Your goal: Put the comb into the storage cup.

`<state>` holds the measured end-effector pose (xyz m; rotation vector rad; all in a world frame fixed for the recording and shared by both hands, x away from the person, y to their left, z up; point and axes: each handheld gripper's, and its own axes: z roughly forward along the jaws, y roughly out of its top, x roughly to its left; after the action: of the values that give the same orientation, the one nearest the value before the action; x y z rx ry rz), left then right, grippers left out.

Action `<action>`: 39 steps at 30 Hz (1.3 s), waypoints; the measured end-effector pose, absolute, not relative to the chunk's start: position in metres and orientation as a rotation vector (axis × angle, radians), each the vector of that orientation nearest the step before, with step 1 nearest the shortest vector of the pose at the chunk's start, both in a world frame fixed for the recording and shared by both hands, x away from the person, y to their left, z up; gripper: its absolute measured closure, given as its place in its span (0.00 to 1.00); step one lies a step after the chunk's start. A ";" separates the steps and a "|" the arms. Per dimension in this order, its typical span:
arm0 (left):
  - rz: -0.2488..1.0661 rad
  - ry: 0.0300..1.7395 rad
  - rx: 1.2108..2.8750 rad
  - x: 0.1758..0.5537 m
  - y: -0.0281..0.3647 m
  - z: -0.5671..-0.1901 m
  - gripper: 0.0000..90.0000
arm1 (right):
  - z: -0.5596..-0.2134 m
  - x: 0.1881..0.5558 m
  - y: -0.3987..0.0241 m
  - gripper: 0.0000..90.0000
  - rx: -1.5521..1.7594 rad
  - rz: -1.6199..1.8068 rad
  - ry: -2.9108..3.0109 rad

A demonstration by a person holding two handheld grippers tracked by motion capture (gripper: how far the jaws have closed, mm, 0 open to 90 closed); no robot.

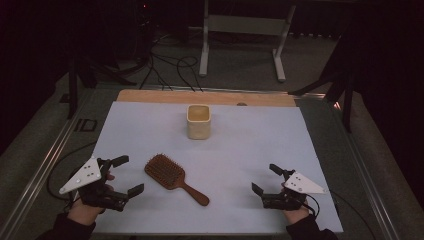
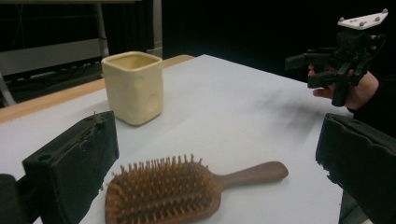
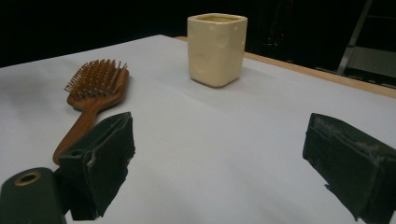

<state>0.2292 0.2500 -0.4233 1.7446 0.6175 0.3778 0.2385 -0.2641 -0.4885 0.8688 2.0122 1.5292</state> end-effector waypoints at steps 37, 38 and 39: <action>0.229 0.553 1.909 0.265 0.154 -0.412 0.00 | -0.489 0.240 -0.262 0.10 0.867 1.548 2.014; 0.228 0.549 1.915 0.266 0.151 -0.413 0.00 | -0.489 0.240 -0.261 0.10 0.867 1.547 2.015; 0.216 0.550 1.922 0.267 0.147 -0.416 0.00 | -0.488 0.240 -0.261 0.10 0.865 1.547 2.017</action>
<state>0.2668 0.1468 -0.4158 1.9223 0.5503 0.2156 0.2398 -0.2614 -0.4885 0.8654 2.0166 1.5466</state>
